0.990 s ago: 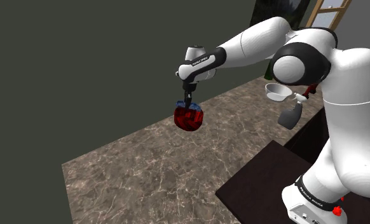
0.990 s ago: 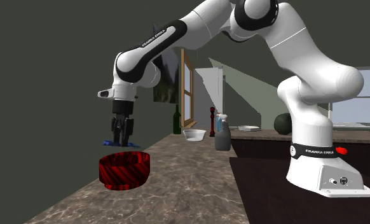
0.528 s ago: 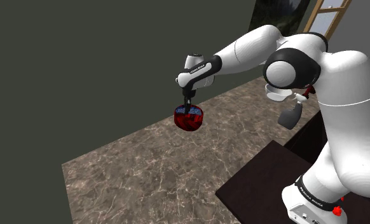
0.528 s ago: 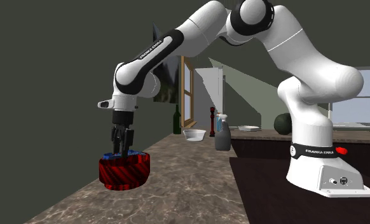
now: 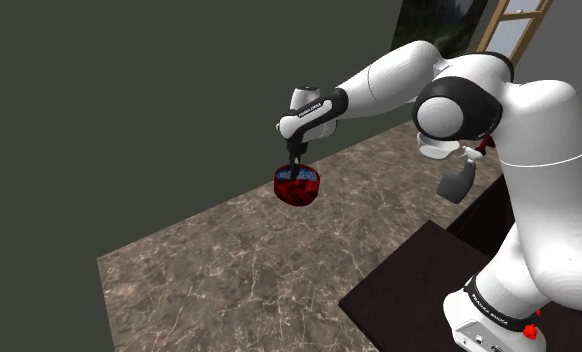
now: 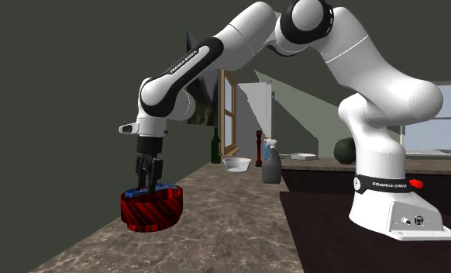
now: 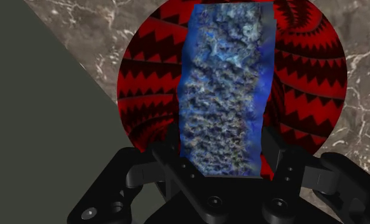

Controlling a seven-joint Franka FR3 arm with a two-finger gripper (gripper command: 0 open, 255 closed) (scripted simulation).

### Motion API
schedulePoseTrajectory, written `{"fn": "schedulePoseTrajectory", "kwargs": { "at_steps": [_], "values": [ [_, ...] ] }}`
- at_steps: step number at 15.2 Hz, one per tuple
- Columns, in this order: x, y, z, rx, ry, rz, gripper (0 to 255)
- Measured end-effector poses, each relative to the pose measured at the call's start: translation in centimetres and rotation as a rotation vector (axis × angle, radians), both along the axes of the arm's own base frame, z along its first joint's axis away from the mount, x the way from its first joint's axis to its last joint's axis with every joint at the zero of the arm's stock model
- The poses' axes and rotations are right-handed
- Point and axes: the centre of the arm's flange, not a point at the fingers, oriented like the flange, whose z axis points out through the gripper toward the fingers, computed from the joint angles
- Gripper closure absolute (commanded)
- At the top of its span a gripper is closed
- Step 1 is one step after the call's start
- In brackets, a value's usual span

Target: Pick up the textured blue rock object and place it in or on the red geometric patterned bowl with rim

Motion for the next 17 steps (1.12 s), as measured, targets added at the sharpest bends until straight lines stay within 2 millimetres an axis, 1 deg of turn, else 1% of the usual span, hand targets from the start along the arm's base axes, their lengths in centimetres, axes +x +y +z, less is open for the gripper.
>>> {"fn": "schedulePoseTrajectory", "kwargs": {
  "at_steps": [6,8,10,11,13,17],
  "values": [
    [0.0,0.0,0.0,0.000,0.001,0.000,0],
    [-0.1,-0.2,1.6,0.000,0.001,0.000,0],
    [-0.1,-0.2,4.0,0.000,0.000,0.000,0],
    [-0.3,-0.3,4.4,0.000,0.000,0.000,0],
    [-0.3,-0.3,4.8,0.000,0.000,0.000,0],
    [-0.3,-0.4,4.9,0.000,0.001,0.000,0]
  ]
}}
